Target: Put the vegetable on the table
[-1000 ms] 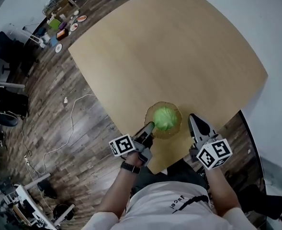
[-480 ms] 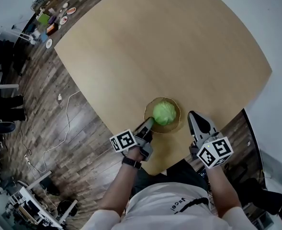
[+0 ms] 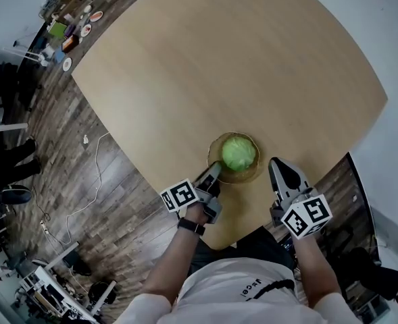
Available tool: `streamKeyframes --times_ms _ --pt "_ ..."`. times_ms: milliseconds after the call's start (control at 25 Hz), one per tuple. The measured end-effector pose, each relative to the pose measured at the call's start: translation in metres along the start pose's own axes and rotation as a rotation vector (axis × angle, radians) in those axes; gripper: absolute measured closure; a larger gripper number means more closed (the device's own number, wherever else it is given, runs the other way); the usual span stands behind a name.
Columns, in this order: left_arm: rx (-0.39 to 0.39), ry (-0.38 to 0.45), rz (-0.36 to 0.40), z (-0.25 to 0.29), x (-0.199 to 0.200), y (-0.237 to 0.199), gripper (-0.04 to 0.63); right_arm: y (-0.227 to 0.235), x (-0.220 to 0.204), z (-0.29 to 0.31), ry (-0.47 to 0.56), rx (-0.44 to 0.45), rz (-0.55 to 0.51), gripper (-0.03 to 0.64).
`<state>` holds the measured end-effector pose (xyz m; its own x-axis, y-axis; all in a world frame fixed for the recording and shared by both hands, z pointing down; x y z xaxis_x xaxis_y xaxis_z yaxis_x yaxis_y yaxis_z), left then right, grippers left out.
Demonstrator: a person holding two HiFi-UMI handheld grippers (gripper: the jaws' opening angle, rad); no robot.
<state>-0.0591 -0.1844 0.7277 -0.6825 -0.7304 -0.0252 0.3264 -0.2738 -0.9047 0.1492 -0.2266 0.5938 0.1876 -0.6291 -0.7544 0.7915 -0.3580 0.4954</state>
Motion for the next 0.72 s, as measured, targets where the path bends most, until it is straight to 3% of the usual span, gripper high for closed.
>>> streamKeyframes --times_ms 320,480,720 --pt "0.078 0.013 -0.019 0.008 0.01 0.0 0.487 0.006 0.004 0.0 -0.004 0.0 0.02 0.603" --pt "0.145 0.033 0.009 0.0 0.017 0.0 0.449 0.003 0.004 0.002 -0.004 0.015 0.018 0.603" --pt "0.228 0.102 0.056 -0.022 0.031 0.003 0.448 -0.008 0.007 0.003 -0.014 0.038 -0.007 0.603"
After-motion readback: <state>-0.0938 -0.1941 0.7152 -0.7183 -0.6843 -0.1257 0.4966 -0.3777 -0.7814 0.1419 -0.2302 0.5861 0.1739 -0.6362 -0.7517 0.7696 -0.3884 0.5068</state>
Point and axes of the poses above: the fingertips, and each gripper's own axes: z forward along the fingers, y to its right, x out of its top, the point moved 5 cm from there along -z, backward along the fingers, and after that the axes turned 1 degree about -y, right-handed, at the moved point
